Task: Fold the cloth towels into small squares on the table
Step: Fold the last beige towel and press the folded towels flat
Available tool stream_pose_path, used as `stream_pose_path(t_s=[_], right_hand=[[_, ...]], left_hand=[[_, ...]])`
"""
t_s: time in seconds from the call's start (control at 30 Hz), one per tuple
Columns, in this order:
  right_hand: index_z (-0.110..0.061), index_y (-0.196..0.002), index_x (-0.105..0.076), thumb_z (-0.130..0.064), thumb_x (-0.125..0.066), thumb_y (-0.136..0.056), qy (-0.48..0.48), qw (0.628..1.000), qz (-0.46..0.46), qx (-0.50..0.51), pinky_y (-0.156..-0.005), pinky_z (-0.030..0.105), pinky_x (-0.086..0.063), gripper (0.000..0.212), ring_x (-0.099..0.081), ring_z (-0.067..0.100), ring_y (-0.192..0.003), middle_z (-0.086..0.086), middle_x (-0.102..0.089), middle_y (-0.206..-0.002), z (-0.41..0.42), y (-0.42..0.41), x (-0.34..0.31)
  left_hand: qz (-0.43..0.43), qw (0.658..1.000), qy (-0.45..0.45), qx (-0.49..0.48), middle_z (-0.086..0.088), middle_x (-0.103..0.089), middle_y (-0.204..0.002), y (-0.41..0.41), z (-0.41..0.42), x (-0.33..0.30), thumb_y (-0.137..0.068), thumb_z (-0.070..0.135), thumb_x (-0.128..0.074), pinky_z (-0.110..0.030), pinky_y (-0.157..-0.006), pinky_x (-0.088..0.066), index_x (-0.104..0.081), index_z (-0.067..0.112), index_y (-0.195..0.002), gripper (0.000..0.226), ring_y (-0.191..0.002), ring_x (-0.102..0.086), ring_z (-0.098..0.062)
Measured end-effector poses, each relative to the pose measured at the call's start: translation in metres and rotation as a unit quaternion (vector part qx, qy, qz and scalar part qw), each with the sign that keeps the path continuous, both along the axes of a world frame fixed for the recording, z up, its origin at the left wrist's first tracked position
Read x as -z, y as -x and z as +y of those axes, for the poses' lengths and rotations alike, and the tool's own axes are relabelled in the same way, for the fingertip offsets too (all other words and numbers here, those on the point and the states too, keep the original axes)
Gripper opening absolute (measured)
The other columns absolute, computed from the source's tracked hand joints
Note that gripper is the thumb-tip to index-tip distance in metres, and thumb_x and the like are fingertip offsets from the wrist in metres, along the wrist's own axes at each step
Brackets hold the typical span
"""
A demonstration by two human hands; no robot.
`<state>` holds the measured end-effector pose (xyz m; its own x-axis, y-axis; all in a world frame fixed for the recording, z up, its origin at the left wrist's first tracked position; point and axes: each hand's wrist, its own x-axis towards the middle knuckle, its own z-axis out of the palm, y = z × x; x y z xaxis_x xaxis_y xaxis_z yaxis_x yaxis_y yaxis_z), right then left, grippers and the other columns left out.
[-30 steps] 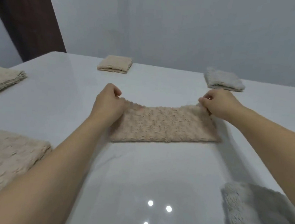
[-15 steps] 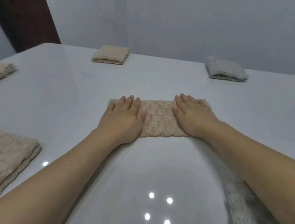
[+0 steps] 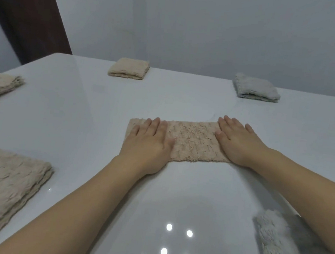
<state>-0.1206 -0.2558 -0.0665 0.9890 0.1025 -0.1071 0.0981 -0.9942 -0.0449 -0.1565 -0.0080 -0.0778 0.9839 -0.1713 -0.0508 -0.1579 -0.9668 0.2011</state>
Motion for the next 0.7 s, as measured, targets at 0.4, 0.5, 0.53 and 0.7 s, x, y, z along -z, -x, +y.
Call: stream_pose_path(t_s=[0.4, 0.5, 0.53, 0.7], right_hand=[[-0.027, -0.155, -0.005, -0.044, -0.009, -0.102, -0.042, 0.997, -0.022, -0.066, -0.120, 0.035, 0.003, 0.055, 0.002, 0.012, -0.148, -0.004, 0.000, -0.162, 0.017, 0.011, 0.004], [-0.024, -0.155, -0.001, -0.044, -0.007, -0.102, -0.009, 0.999, -0.002, -0.041, -0.120, 0.038, 0.004, 0.057, 0.004, 0.014, -0.148, -0.002, 0.004, -0.162, 0.013, 0.010, 0.000], [-0.021, -0.155, -0.001, -0.043, -0.008, -0.102, -0.004, 1.000, -0.005, -0.027, -0.120, 0.039, 0.004, 0.058, 0.004, 0.016, -0.149, 0.000, 0.005, -0.162, 0.016, 0.009, -0.002], [-0.016, -0.155, -0.006, -0.041, -0.011, -0.103, -0.088, 0.996, -0.027, -0.007, -0.120, 0.041, 0.001, 0.058, 0.001, 0.017, -0.149, 0.002, 0.001, -0.162, 0.049, 0.004, -0.002]], left_hand=[[0.002, 1.000, 0.007, 0.012, 0.008, 0.002, -0.166, -0.009, 0.011, -0.002, -0.104, 0.047, -0.010, -0.041, -0.123, 0.004, -0.003, 0.030, -0.159, 0.058, -0.152, 0.005, -0.014], [0.022, 1.000, -0.015, -0.014, 0.008, 0.004, -0.166, -0.006, 0.027, -0.006, -0.104, 0.047, -0.009, -0.044, -0.122, 0.006, -0.001, 0.029, -0.159, 0.058, -0.152, 0.008, -0.014], [0.014, 0.999, -0.024, -0.018, 0.006, 0.003, -0.166, -0.007, 0.026, -0.008, -0.104, 0.047, -0.008, -0.045, -0.122, 0.006, -0.002, 0.026, -0.159, 0.059, -0.152, 0.007, -0.016], [-0.031, 0.999, 0.021, 0.029, 0.004, -0.002, -0.166, -0.017, -0.010, -0.011, -0.105, 0.044, -0.012, -0.044, -0.123, 0.004, -0.007, 0.021, -0.159, 0.059, -0.153, 0.004, -0.018]])
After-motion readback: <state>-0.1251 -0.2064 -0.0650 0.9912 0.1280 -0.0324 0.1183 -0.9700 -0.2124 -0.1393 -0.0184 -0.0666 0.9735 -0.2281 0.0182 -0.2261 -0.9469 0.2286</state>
